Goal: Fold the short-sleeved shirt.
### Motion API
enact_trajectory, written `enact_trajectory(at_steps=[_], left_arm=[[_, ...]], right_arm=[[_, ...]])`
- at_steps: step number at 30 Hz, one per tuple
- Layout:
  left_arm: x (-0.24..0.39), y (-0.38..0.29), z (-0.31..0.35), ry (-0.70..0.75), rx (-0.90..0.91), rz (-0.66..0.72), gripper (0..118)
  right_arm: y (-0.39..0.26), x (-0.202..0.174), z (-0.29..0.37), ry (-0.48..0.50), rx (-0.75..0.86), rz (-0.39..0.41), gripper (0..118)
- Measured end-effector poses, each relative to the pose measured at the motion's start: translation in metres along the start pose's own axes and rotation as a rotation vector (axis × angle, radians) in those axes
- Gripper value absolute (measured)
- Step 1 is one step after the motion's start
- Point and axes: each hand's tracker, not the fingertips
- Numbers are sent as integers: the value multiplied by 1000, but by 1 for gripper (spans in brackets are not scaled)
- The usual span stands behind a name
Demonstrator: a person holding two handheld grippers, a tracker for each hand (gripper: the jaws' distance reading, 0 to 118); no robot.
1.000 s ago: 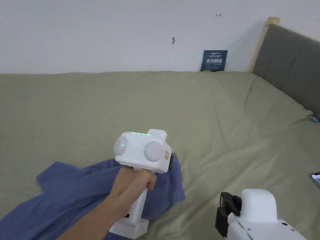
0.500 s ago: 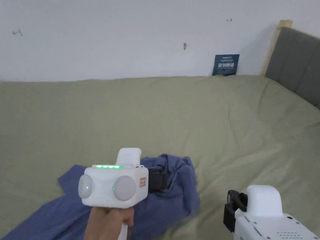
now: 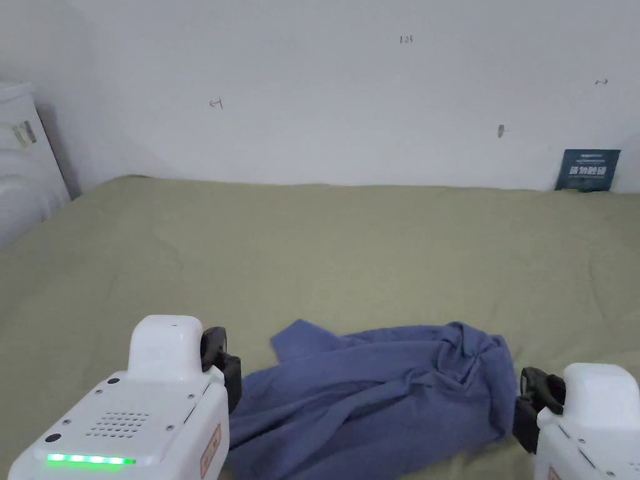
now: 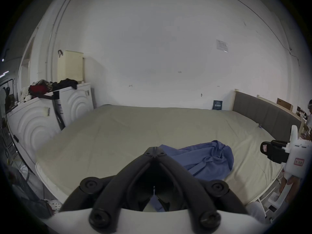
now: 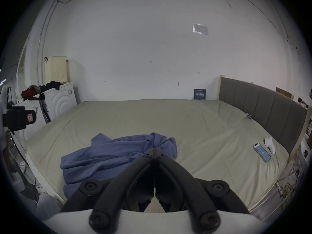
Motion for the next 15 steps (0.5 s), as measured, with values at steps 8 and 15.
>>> enact_trajectory(at_steps=[8, 15], left_arm=[[-42, -4, 13, 82, -6, 48, 0], [-77, -19, -58, -29, -264, 116, 0]], right_arm=[[3, -15, 4, 11, 19, 14, 2], [-5, -17, -6, 15, -9, 6, 2]])
